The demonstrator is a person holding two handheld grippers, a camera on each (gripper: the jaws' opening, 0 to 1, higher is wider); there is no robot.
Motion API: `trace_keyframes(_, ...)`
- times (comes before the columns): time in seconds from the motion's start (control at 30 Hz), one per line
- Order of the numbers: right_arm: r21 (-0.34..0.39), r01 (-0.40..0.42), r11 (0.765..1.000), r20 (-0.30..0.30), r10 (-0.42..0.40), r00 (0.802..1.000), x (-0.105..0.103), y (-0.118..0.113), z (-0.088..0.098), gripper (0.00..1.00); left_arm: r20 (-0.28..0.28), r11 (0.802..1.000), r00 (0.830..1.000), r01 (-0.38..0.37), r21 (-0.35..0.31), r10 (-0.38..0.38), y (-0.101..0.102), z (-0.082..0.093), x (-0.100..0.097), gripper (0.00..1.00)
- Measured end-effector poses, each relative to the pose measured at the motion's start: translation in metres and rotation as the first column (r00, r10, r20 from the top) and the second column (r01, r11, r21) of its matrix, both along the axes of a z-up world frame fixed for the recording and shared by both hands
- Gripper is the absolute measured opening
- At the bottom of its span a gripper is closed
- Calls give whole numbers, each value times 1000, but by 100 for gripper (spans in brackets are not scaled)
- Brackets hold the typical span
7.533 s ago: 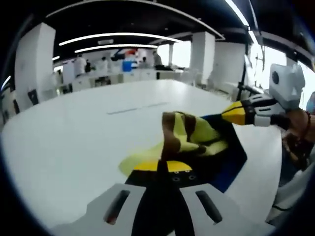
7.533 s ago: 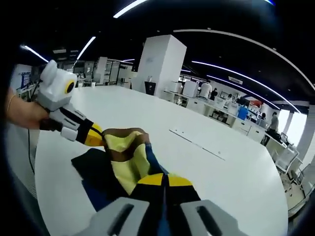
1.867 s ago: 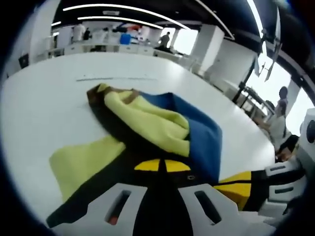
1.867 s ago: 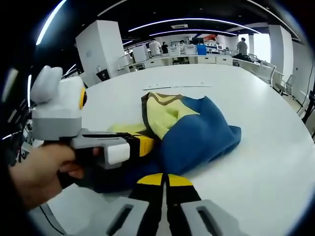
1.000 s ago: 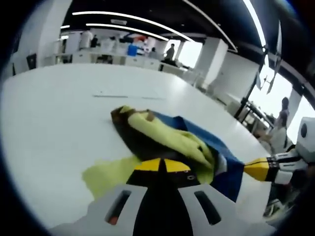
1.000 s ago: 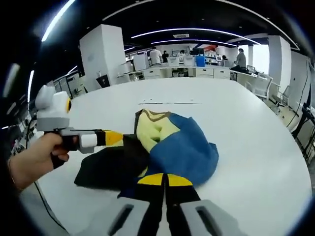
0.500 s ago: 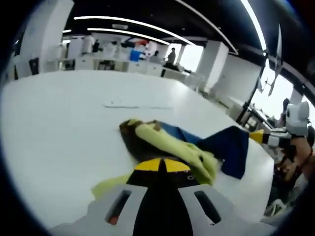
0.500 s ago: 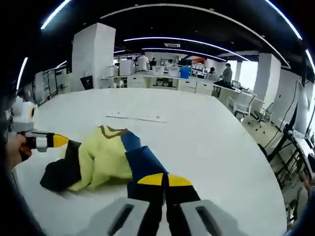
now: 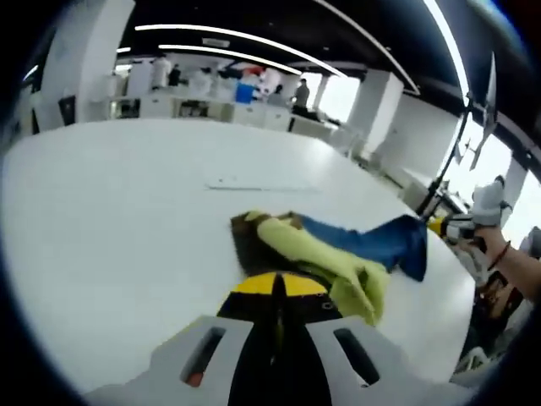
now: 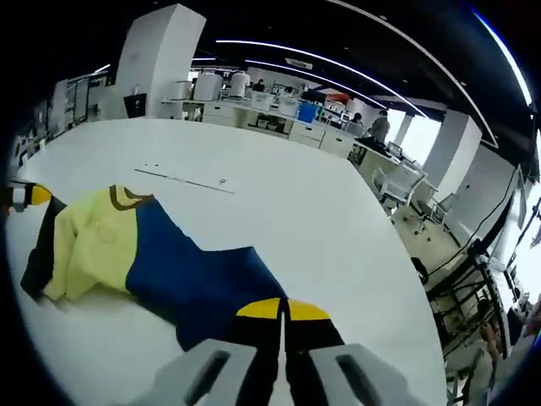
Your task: Fold the garment on the visible template until the final outline fits inside the template.
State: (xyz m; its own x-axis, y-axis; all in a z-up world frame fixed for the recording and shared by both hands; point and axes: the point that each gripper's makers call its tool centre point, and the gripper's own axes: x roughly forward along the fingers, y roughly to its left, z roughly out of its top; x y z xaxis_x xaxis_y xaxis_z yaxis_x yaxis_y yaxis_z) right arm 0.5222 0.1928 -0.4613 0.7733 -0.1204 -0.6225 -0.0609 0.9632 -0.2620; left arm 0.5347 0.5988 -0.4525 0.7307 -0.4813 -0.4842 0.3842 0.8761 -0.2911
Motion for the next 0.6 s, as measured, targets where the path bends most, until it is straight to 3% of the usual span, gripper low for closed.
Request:
trace_keyframes(0.17, -13, -8, 1000, -46, 7, 999, 4, -5, -7, 0, -15, 998, 999, -30, 47, 31, 21, -3, 5, 0)
trace_keyframes(0.33, -22, -7, 1000, -68, 6, 998, 15, -13, -13, 0, -53, 997, 996, -63, 44, 65, 42, -16, 15, 0)
trace_keyframes(0.6, -51, -38, 998, -89, 33, 995, 24, -16, -13, 0, -71, 994, 995, -62, 89, 68, 53, -29, 17, 0)
